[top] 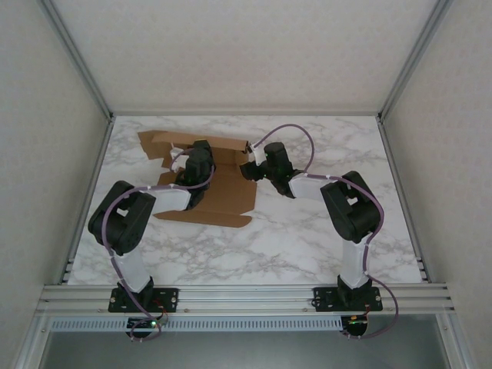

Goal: Fold the paper box

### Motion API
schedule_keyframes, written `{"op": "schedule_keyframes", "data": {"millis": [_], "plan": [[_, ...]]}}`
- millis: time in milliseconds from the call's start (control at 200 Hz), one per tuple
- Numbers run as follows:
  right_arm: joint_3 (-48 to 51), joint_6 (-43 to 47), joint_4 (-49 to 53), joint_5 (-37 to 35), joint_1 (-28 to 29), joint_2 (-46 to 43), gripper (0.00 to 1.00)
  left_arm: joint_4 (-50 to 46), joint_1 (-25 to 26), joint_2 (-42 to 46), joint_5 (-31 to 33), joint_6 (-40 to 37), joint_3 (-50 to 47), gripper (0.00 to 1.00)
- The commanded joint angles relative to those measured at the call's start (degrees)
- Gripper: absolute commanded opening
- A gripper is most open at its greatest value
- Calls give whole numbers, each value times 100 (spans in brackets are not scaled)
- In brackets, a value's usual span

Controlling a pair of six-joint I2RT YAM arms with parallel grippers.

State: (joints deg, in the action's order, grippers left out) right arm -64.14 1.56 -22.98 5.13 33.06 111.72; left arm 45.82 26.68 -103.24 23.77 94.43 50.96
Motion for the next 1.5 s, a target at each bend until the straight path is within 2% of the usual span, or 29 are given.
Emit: {"op": "schedule_keyframes", "data": {"millis": [0,195,436,586,1026,1252,1352,1492], "plan": [[-278,-411,-284,-529,-3,-150,60,-600,92,-282,-283,-127,-133,0],[-444,-454,-319,-1174,145,11,61,-745,136,-363,-92,-267,-88,1],[-821,-270,-239,-1517,210,330,61,-824,136,-268,-83,-232,-87,2],[-918,-95,-188,-1413,210,507,59,-915,127,-199,-49,-206,-104,1],[-339,0,-265,-891,241,289,58,-948,75,-213,-117,-74,-135,0],[-132,-33,-265,-844,246,247,57,-970,74,-232,-153,-30,-95,0],[-238,-6,-145,-863,246,284,54,-979,75,-223,-170,-15,-86,0],[-546,-33,206,-1141,252,423,43,-988,96,-181,-180,22,-104,0]]}}
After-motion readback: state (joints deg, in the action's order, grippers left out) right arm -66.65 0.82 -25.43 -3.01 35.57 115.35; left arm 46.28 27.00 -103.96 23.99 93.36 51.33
